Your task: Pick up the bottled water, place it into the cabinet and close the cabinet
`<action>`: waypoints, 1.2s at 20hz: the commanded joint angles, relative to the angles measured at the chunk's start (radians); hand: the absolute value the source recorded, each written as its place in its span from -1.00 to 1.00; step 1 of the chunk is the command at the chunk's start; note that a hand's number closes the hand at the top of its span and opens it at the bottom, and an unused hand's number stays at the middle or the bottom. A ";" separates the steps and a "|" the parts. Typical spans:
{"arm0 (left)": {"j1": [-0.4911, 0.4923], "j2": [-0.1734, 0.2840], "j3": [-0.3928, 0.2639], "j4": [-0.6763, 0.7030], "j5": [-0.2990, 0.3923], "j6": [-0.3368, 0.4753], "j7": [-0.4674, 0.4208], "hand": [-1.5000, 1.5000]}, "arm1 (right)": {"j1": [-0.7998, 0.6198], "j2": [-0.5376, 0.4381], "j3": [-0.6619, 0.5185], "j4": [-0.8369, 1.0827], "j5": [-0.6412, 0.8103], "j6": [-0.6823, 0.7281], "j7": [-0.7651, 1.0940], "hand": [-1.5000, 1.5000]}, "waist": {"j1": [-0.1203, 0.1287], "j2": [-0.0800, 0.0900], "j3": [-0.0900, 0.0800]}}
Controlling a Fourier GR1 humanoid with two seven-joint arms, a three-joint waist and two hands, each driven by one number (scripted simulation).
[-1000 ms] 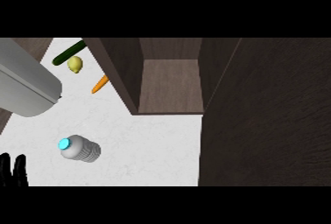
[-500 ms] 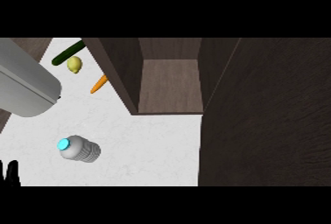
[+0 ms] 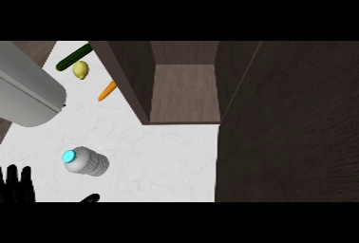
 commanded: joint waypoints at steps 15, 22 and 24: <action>-0.203 -0.011 0.287 0.650 0.328 -0.269 -0.376 -1.00 | 0.269 -0.014 -0.045 -0.215 -0.080 0.095 -0.092 -1.00 | -0.012 0.004 0.000; -0.341 -0.010 0.375 0.902 0.384 -0.322 -0.497 -1.00 | 0.245 -0.041 -0.142 -0.124 -0.133 0.146 -0.185 -1.00 | -0.008 0.005 0.001; -0.343 -0.011 0.371 0.907 0.381 -0.310 -0.515 -1.00 | 0.318 -0.037 -0.159 -0.141 -0.138 0.173 -0.207 -1.00 | -0.012 0.003 0.001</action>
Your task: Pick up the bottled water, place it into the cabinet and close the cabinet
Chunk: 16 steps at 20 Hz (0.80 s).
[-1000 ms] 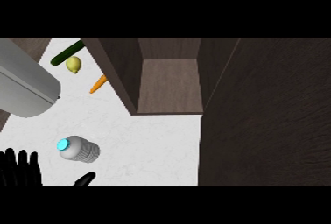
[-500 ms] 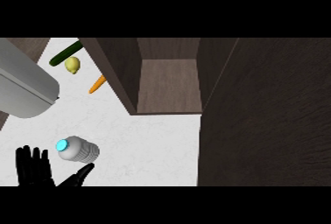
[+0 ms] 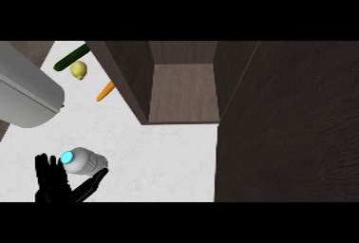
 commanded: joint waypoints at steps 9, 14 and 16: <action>-0.144 0.020 0.128 0.355 0.049 -0.112 -0.196 -1.00 | 0.155 0.009 -0.048 -0.231 -0.130 0.040 0.004 -1.00 | -0.007 0.002 -0.001; -0.187 0.002 0.139 0.402 0.104 -0.233 -0.234 -1.00 | 0.032 0.013 -0.058 -0.124 -0.092 0.016 0.019 -1.00 | 0.012 0.002 0.001; -0.225 -0.001 0.153 0.475 0.117 -0.270 -0.270 -1.00 | 0.065 0.021 -0.036 -0.161 -0.087 0.022 0.035 -1.00 | 0.007 0.003 0.000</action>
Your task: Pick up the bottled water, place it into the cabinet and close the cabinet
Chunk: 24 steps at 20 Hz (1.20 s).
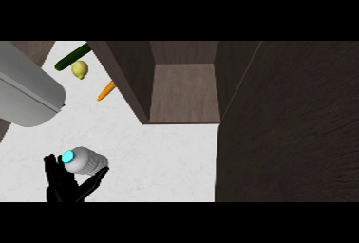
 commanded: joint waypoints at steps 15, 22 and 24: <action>-0.152 0.022 0.064 0.162 0.099 -0.188 -0.103 1.00 | -0.011 0.019 -0.019 -0.137 -0.059 -0.003 0.082 -1.00 | 0.008 0.000 0.001; -0.230 0.024 -0.096 0.216 -0.030 -0.302 -0.093 1.00 | 0.019 0.012 -0.044 -0.089 -0.058 0.039 -0.011 -1.00 | -0.013 -0.001 0.000; -0.267 0.063 -0.161 0.218 -0.077 -0.378 -0.046 1.00 | 0.013 0.005 -0.046 -0.085 -0.044 0.034 -0.022 -1.00 | -0.024 0.000 0.000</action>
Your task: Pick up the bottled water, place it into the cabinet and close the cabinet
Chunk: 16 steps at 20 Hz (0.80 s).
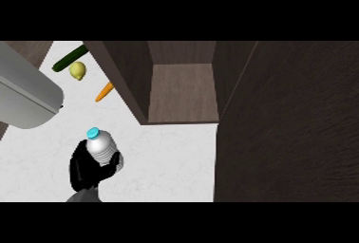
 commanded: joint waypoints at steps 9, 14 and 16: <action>-0.025 -0.040 -0.173 -0.167 -0.113 -0.045 0.042 1.00 | 0.022 -0.001 -0.022 -0.136 -0.063 -0.014 0.050 -1.00 | 0.023 -0.004 0.002; 0.025 -0.034 -0.247 -0.319 -0.155 -0.011 0.136 1.00 | 0.059 0.011 -0.020 -0.137 -0.052 0.015 0.019 -1.00 | 0.018 -0.007 0.002; -0.002 -0.041 -0.310 -0.399 -0.122 0.041 0.212 1.00 | -0.013 -0.017 -0.041 -0.099 -0.082 -0.008 0.034 -1.00 | 0.026 -0.005 0.002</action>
